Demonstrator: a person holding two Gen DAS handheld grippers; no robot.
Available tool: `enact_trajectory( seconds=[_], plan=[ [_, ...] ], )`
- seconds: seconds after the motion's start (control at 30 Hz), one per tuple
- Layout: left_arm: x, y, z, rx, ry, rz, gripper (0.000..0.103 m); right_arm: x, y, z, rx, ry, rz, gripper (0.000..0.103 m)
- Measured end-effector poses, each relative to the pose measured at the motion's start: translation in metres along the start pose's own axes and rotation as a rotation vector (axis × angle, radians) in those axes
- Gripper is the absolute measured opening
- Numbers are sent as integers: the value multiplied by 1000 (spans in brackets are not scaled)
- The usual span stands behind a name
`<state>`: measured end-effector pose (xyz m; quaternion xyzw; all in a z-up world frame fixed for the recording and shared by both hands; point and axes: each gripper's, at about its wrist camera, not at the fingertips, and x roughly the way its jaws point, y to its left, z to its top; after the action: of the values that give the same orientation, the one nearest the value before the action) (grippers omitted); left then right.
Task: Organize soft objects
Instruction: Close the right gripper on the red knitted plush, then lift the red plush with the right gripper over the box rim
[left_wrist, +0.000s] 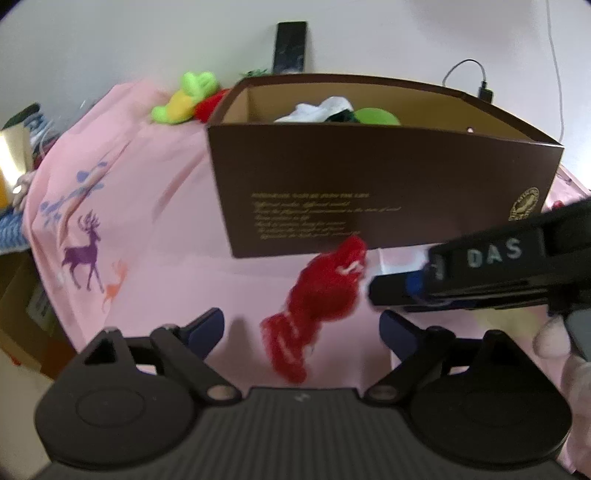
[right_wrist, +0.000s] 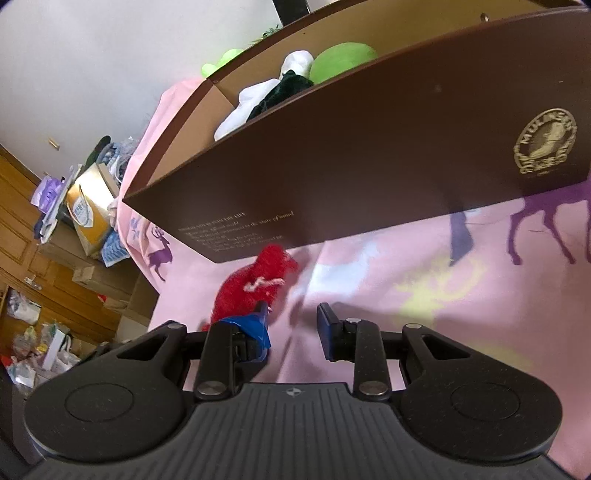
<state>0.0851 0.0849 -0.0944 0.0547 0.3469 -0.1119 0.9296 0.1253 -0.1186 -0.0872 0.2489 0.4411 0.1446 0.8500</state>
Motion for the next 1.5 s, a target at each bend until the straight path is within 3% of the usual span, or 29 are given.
enact_trajectory(
  seconds=[0.07,0.6,0.7,0.77,0.87,1.13,1.5],
  plan=[
    [6,-4,1,30,10,0,64,4,0,2,10,3,17,11],
    [17,-4,1,19,-14,-16,48,20,9,6,26,16,101,14],
    [15,-5,2,16,-11,-31,37,18,6,5,38,19,120,15],
    [13,-8,1,22,-10,-44,23,17,5,5,28,30,129,15],
    [10,-14,-1,31,-3,-61,13,13,6,3,-11,38,126,15],
    [-5,-31,-6,54,2,-79,10,-4,-1,-4,-19,42,119,11],
    [-39,-63,-9,114,-40,-127,10,-35,5,-15,-84,-36,99,11]
  ],
)
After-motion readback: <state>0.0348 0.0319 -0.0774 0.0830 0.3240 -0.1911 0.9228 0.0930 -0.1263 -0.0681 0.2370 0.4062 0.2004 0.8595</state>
